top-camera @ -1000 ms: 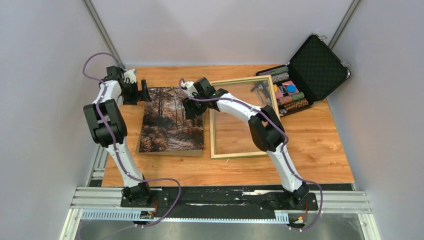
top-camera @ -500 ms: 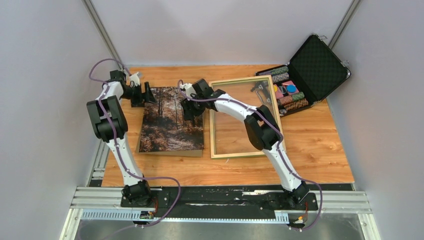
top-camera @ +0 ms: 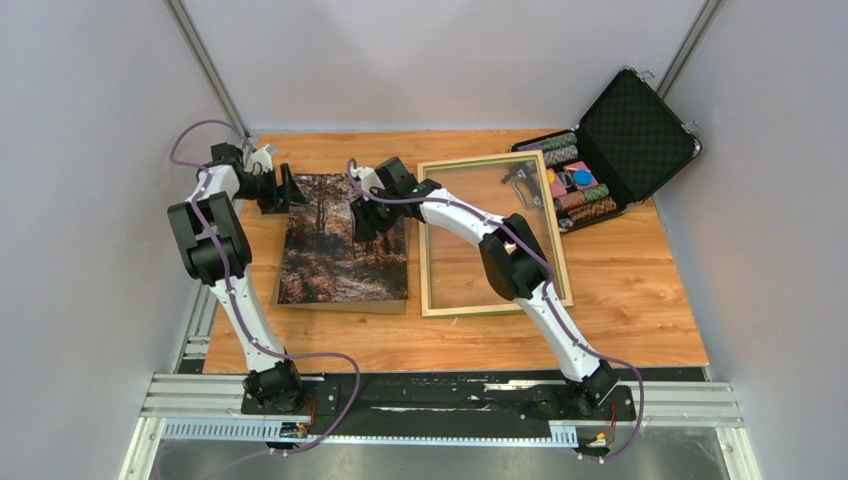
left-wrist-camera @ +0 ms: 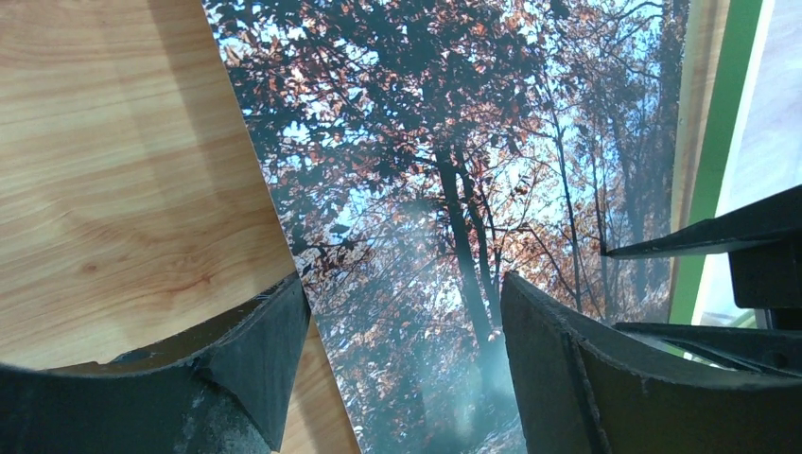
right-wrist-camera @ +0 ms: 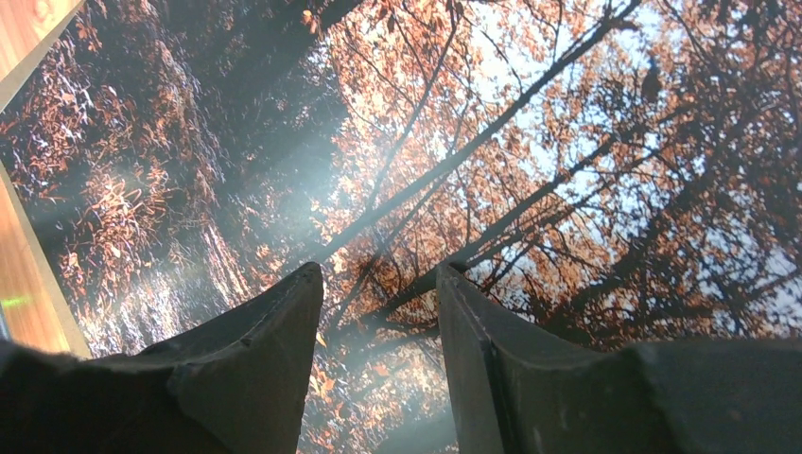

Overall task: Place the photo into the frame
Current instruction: Turn over the photo from the photo frame.

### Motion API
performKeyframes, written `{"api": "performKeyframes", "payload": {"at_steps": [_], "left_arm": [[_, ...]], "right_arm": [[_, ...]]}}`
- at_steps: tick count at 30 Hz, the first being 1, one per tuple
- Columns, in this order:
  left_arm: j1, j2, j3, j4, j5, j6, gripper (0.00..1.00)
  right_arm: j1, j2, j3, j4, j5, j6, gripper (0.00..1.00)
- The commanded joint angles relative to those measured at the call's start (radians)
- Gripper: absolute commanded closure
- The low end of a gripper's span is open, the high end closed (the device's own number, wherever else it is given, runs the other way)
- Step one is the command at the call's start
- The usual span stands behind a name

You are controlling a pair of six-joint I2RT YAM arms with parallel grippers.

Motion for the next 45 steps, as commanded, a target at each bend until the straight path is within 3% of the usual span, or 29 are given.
{"api": "performKeyframes", "payload": {"at_steps": [1, 12, 29, 36, 40, 45], "left_arm": [[0.024, -0.015, 0.019, -0.007, 0.059, 0.031, 0.20], [0.026, -0.057, 0.030, -0.033, 0.150, 0.031, 0.24], [0.023, -0.068, 0.052, -0.096, 0.269, 0.059, 0.43], [0.006, -0.068, -0.015, -0.059, 0.251, 0.064, 0.47], [0.002, -0.066, -0.032, -0.046, 0.251, 0.058, 0.59], [-0.006, -0.090, -0.030, -0.057, 0.232, 0.055, 0.80]], "right_arm": [[0.013, 0.048, 0.047, -0.027, -0.035, 0.018, 0.50], [0.013, 0.049, 0.049, -0.030, -0.022, 0.012, 0.50], [0.012, 0.024, 0.041, -0.033, -0.011, 0.002, 0.50], [0.012, 0.016, 0.039, -0.035, -0.009, 0.001, 0.50], [0.012, 0.011, 0.034, -0.037, -0.006, 0.001, 0.50], [0.008, 0.000, 0.029, -0.037, 0.001, 0.001, 0.49]]}}
